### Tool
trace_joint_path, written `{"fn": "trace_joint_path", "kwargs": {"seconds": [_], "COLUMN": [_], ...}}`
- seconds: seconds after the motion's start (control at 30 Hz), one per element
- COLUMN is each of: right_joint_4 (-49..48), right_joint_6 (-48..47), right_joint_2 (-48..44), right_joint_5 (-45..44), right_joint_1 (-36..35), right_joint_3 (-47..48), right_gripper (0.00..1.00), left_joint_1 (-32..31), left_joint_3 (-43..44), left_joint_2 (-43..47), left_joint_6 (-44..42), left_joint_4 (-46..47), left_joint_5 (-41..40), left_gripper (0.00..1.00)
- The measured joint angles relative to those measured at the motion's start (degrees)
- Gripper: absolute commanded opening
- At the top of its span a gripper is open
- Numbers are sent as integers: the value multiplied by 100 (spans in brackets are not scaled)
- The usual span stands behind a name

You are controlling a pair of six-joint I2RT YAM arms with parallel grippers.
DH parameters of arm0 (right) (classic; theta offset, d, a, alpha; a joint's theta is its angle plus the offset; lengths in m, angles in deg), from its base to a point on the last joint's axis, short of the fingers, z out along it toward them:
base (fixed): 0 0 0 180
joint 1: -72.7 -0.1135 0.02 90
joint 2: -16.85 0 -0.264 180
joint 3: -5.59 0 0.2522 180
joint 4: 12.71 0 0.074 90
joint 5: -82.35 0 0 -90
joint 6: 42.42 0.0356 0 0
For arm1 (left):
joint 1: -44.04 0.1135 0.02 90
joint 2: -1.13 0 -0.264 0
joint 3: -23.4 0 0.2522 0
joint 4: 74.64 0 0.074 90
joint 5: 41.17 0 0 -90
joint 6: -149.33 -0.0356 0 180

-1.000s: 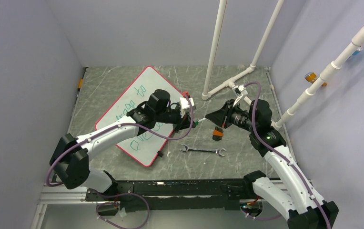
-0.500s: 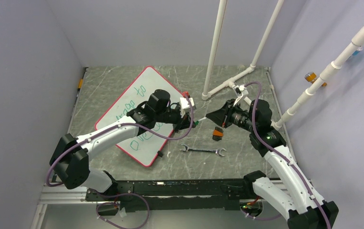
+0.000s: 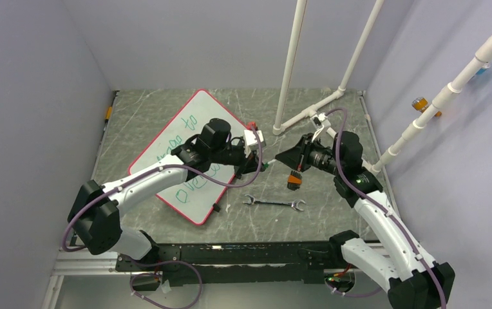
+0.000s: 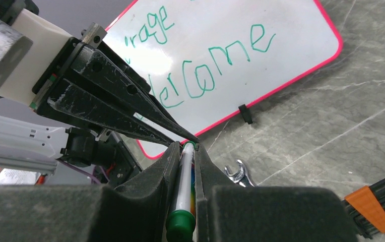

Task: Write a sentence on the whiteboard
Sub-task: Close the whiteboard marker.

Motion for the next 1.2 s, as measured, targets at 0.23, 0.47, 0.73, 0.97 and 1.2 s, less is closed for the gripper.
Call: {"fn": "trace_joint_path", "kwargs": {"seconds": [0.23, 0.47, 0.73, 0.97, 1.2], "right_joint_4": [72, 269, 492, 433, -407], "right_joint_6": [-111, -317, -745, -868, -931], "right_joint_2": [428, 787, 1067, 1071, 901], "right_joint_5": [313, 538, 136, 96, 476], "right_joint_1": [-7, -181, -802, -977, -1071], "right_joint_3": [79, 234, 420, 404, -39], "right_gripper": [0, 0, 0, 0, 0], "left_joint_1": [2, 15, 59, 61, 101], "left_joint_3": [109, 267, 463, 461, 452], "left_joint_2": [-138, -212, -385, -389, -369], "left_joint_6": [-186, -339, -457, -442, -350], "left_joint_4": [-321, -647, -1416, -1569, -1700], "left_joint_5": [37, 251, 450, 625, 1058], "left_gripper": [0, 0, 0, 0, 0]}}
